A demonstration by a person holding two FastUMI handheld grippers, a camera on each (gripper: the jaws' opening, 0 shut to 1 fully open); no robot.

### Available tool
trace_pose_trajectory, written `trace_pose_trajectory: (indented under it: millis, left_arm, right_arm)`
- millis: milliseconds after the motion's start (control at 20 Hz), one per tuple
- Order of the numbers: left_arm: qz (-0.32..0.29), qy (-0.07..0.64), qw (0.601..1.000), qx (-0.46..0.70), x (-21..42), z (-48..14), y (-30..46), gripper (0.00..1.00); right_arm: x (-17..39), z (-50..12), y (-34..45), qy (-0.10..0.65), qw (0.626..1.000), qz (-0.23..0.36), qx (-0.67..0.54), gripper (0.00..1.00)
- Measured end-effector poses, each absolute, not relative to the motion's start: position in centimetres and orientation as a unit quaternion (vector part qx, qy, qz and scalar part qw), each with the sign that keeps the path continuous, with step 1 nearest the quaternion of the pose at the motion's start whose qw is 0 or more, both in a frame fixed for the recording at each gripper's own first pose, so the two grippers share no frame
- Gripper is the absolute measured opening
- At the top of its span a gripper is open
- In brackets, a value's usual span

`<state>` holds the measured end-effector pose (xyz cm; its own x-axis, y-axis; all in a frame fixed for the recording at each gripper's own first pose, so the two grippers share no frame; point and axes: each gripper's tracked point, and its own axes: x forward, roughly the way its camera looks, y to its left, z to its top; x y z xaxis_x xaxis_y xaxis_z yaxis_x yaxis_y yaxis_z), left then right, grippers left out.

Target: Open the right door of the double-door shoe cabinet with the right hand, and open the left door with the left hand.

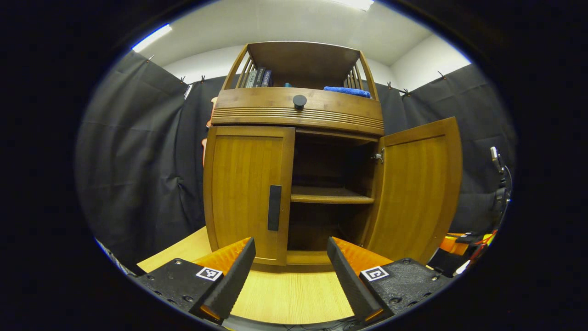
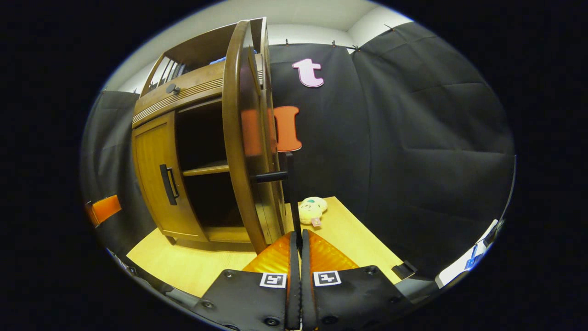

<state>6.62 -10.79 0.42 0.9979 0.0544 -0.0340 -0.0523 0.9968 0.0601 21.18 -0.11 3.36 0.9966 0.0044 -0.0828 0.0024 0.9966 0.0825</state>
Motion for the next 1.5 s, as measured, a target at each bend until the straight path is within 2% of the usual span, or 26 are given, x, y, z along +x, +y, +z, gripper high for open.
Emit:
trace_pose_trajectory:
  millis: [350, 400, 500, 550, 650, 700, 750, 800, 900, 1050, 1150, 1200, 1250, 1300, 1400, 1450, 1500]
  left_arm:
    - [0.043, 0.022, 0.999, 0.014, 12.0, -0.4, -9.8, 0.92]
    - [0.043, 0.023, 0.999, 0.009, 12.8, -0.4, -9.7, 0.92]
    - [0.049, 0.018, 0.999, 0.009, 14.2, 0.0, -8.8, 0.92]
    - [0.055, 0.014, 0.998, 0.012, 14.9, 0.2, -8.3, 0.95]
    - [0.061, 0.008, 0.998, 0.022, 16.7, 0.5, -7.6, 0.92]
    - [0.061, 0.008, 0.998, 0.024, 17.6, 0.6, -7.2, 0.92]
    - [0.062, 0.008, 0.998, 0.024, 18.4, 0.7, -6.9, 0.92]
    - [0.062, 0.01, 0.998, 0.022, 19.2, 0.7, -6.6, 0.95]
    - [0.059, 0.016, 0.998, 0.014, 20.7, 0.5, -5.9, 0.92]
    - [0.06, 0.018, 0.998, 0.01, 22.7, 0.2, -4.8, 0.92]
    - [0.065, 0.019, 0.997, 0.025, 24.1, -0.1, -4.0, 0.98]
    - [0.065, 0.018, 0.997, 0.033, 24.8, -0.1, -3.6, 0.92]
    - [0.062, 0.016, 0.997, 0.039, 25.4, -0.2, -3.5, 0.95]
    - [0.058, 0.016, 0.997, 0.043, 26.0, -0.3, -3.6, 0.92]
    - [0.051, 0.021, 0.997, 0.044, 26.9, -0.9, -3.6, 0.95]
    - [0.051, 0.025, 0.997, 0.043, 27.5, -1.3, -3.4, 0.92]
    - [0.046, 0.029, 0.998, 0.041, 28.0, -1.6, -3.6, 0.92]
  right_arm:
    - [21.6, 4.5, -1.6, 0.018, 0.999, -0.016, 0.035, 0.08]
    - [21.5, 4.5, -1.8, 0.018, 0.999, -0.019, 0.034, 0.02]
    - [21.5, 4.6, -2.2, 0.015, 0.999, -0.025, 0.032, 0.03]
    - [21.5, 4.9, -2.2, 0.013, 0.999, -0.025, 0.033, 0.03]
    - [21.7, 4.9, -2.4, 0.01, 0.999, -0.03, 0.035, 0.19]
    - [21.7, 5.0, -2.4, 0.009, 0.999, -0.032, 0.036, 0.39]
    - [21.6, 5.0, -2.4, 0.009, 0.999, -0.032, 0.038, 0.29]
    - [21.6, 5.2, -2.5, 0.008, 0.999, -0.034, 0.041, 0.29]
    - [21.5, 5.3, -2.6, 0.006, 0.998, -0.04, 0.045, 0.29]
    - [21.5, 5.4, -3.1, 0.003, 0.998, -0.051, 0.04, 0.51]
    - [21.6, 5.5, -3.3, -0.001, 0.998, -0.058, 0.038, 0.65]
    - [21.7, 5.6, -3.4, -0.004, 0.997, -0.061, 0.038, 0.72]
    - [21.7, 5.7, -3.6, -0.007, 0.997, -0.065, 0.037, 0.79]
    - [21.8, 5.8, -3.7, -0.008, 0.997, -0.069, 0.037, 0.86]
    - [21.8, 5.7, -3.9, -0.008, 0.996, -0.077, 0.038, 1.0]
    - [21.6, 5.6, -4.0, -0.007, 0.996, -0.08, 0.039, 1.0]
    - [21.6, 5.6, -4.0, -0.005, 0.996, -0.082, 0.04, 0.93]
